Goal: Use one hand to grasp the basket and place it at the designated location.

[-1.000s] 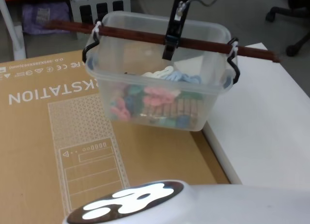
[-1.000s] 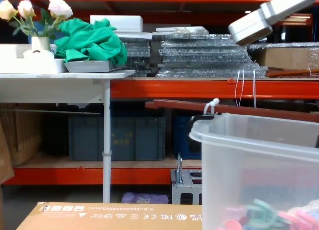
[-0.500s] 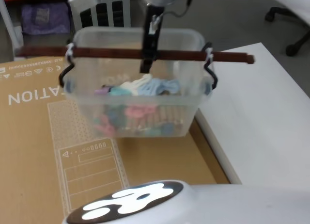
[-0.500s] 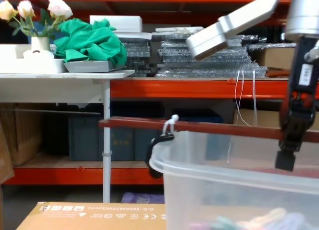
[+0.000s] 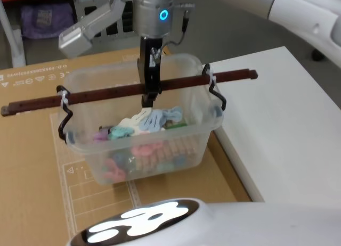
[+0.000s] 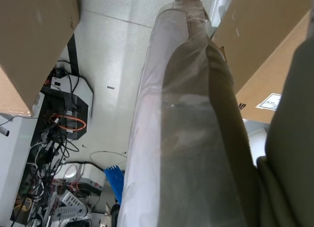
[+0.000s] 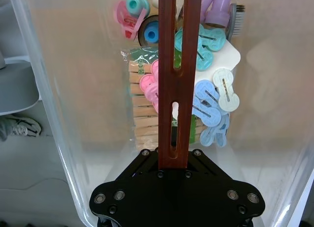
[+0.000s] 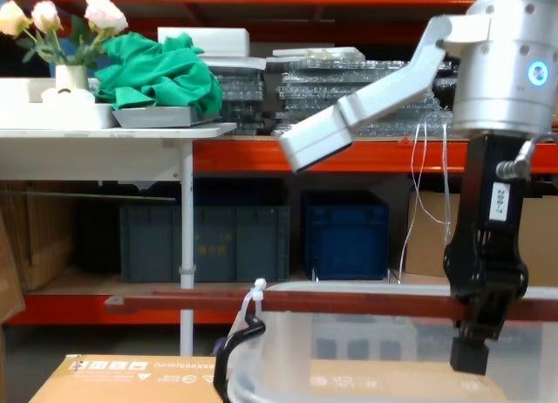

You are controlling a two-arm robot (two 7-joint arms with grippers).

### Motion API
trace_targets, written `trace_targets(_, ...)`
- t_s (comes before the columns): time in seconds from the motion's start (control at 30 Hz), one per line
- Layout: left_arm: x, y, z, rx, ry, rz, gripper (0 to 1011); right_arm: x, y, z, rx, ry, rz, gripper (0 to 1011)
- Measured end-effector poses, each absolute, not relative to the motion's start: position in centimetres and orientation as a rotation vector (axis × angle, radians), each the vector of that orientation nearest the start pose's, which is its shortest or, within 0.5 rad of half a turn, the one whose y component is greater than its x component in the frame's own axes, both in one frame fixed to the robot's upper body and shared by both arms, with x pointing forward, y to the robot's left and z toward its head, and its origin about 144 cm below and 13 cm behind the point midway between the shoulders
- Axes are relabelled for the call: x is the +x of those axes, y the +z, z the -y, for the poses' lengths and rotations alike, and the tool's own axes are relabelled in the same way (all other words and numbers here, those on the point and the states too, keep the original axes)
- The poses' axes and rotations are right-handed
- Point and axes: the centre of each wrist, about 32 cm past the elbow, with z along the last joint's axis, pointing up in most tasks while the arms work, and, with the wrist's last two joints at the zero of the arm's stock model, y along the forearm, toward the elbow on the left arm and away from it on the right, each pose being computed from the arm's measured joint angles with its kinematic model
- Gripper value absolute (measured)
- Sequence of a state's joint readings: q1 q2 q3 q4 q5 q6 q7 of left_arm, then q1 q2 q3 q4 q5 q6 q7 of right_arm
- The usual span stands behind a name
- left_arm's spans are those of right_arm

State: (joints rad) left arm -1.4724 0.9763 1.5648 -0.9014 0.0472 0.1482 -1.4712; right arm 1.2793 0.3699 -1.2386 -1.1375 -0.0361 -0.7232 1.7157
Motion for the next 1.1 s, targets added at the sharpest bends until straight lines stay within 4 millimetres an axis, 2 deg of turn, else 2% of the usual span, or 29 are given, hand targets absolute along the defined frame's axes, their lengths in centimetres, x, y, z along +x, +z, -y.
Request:
trace_targets(0.67, 61.6, 139.6, -49.7, 1.629, 0.178, -0.167, 0, 64.5, 134.4, 10.8, -1.014, 1.167, 1.031, 0)
trace_targets(1.1, 61.6, 139.6, -49.7, 1.629, 0.178, -0.167, 0, 65.5, 132.3, 10.8, -0.992, 1.172, 1.007, 0)
